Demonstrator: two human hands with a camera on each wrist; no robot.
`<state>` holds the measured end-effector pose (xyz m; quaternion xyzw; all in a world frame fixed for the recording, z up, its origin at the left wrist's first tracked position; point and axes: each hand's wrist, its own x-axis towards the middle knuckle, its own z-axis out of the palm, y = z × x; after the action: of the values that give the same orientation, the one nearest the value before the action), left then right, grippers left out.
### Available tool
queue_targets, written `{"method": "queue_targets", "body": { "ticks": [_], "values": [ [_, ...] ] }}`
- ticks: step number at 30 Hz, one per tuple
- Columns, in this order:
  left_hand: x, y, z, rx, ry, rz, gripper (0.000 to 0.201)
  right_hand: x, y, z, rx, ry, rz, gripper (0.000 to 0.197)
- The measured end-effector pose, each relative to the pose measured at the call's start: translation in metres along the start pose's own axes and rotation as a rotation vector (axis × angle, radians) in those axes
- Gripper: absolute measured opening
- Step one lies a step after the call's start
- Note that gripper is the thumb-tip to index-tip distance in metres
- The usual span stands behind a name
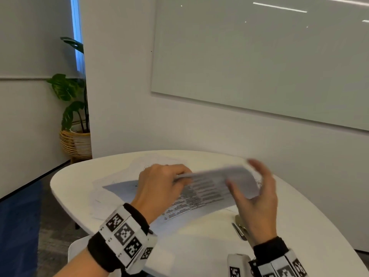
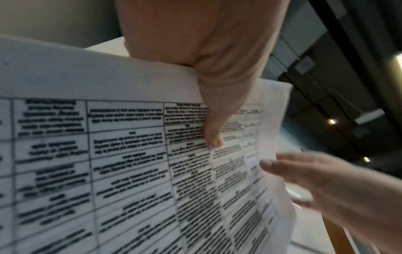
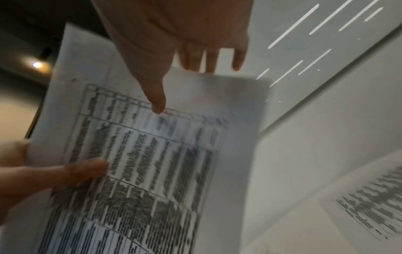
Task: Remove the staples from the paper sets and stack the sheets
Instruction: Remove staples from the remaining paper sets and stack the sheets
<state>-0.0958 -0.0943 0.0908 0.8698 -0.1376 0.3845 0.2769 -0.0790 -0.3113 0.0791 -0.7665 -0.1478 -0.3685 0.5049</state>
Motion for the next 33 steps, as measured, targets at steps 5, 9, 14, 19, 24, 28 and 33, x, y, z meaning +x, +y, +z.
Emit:
{"method": "queue_targets", "body": {
  "ticks": [5,9,14,19,24,28,33],
  "values": [
    [0.008,0.002,-0.006,-0.498,0.019,-0.369,0.021,0.011,0.002,-0.006,0.317,-0.023,0.487,0.109],
    [0.003,0.003,0.004,-0.595,0.012,-0.431,0.023,0.006,-0.001,-0.002,0.462,-0.175,0.358,0.052],
    [-0.007,-0.006,0.021,-0.624,0.062,-0.515,0.016,0.003,0.003,0.005,0.451,-0.170,0.276,0.031],
    [-0.032,-0.029,0.049,-0.515,-0.093,-0.646,0.037,-0.018,0.033,0.014,0.312,-0.286,0.391,0.032],
    [-0.047,-0.040,0.062,-0.473,-0.157,-0.708,0.036,-0.023,0.050,0.015,0.191,-0.377,0.467,0.020],
    [-0.052,-0.047,0.054,-0.491,-0.227,-0.713,0.027,-0.011,0.074,0.003,-0.148,-0.545,0.423,0.027],
    [-0.070,-0.063,0.043,-0.460,-0.324,-0.711,0.024,-0.007,0.119,-0.010,-0.822,-0.717,0.522,0.029]
  ]
}}
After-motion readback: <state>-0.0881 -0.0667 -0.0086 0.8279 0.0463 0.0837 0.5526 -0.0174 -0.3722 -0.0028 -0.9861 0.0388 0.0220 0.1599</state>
